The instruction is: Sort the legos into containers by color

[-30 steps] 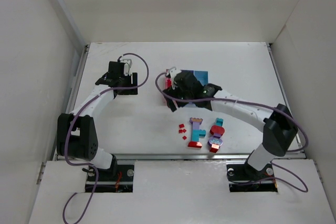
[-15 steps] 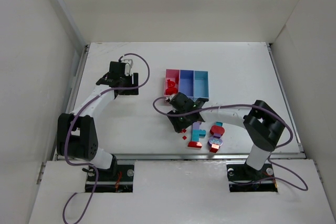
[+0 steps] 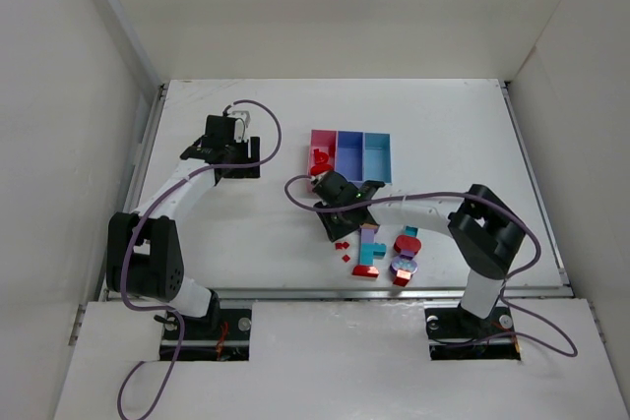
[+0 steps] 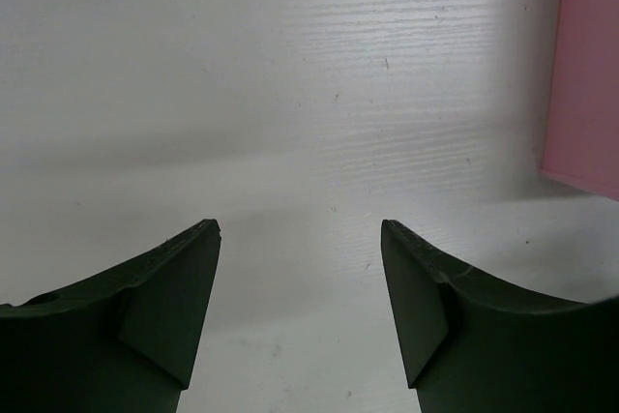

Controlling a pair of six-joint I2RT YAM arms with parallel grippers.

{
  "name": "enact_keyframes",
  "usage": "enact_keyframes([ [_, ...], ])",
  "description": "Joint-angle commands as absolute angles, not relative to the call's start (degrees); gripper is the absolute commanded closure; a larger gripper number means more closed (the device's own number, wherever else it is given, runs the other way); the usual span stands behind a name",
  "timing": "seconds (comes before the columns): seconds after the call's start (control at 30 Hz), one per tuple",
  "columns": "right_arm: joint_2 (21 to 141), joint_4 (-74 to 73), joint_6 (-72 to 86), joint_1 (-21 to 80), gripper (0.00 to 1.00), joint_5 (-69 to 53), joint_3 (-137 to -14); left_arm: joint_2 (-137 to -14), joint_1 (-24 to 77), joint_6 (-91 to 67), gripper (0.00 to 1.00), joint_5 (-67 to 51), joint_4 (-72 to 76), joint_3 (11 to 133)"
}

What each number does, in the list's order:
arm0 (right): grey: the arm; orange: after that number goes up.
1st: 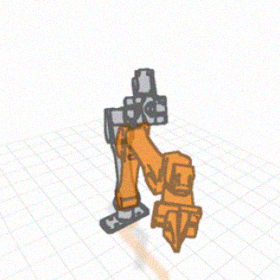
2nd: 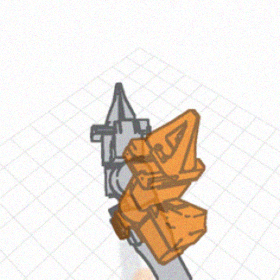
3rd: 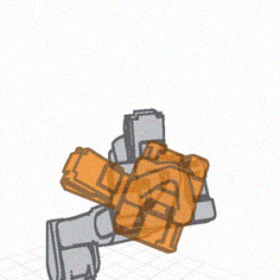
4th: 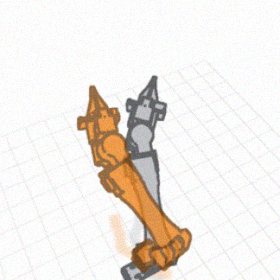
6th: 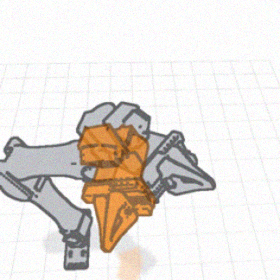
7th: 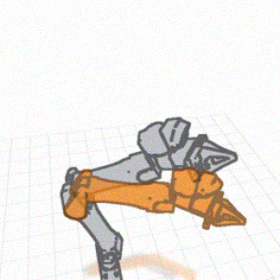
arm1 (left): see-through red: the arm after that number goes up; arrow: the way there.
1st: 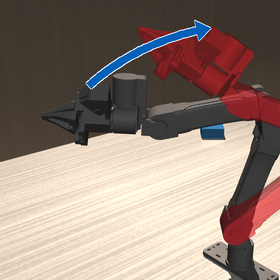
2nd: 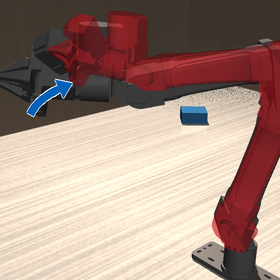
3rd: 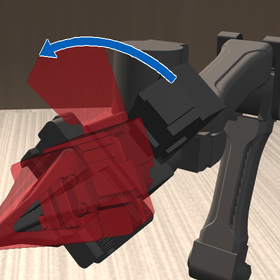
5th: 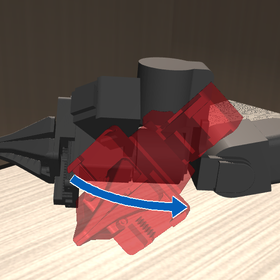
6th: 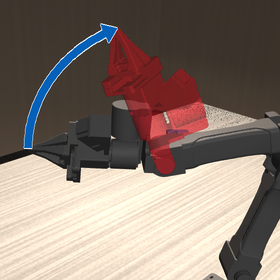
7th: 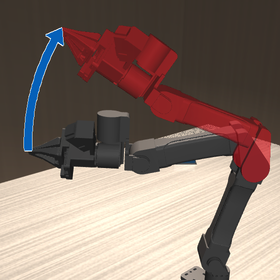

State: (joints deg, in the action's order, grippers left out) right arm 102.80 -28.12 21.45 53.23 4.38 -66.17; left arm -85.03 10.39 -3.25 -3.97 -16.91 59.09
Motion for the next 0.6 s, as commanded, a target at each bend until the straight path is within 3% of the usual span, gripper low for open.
enact_keyframes([
  [0.0,104.06,-29.18,22.68,53.26,0.6,6.24,-67.32,-83.67,10.46,-2.9,0.35,-3.43,-15.91,59.24],
  [0.17,104.06,-30.4,22.68,53.26,0.58,8.53,-68.46,-83.67,10.46,-2.9,0.35,-3.43,-15.91,59.24],
  [0.37,102.39,-31.64,22.15,53.26,0.46,11.16,-69.52,-83.67,10.46,-2.9,0.35,-3.43,-15.91,59.24],
  [0.57,104.85,-31.64,21.01,53.26,0.45,10.55,-71.89,-83.67,10.46,-2.9,0.35,-3.43,-15.38,59.24],
])
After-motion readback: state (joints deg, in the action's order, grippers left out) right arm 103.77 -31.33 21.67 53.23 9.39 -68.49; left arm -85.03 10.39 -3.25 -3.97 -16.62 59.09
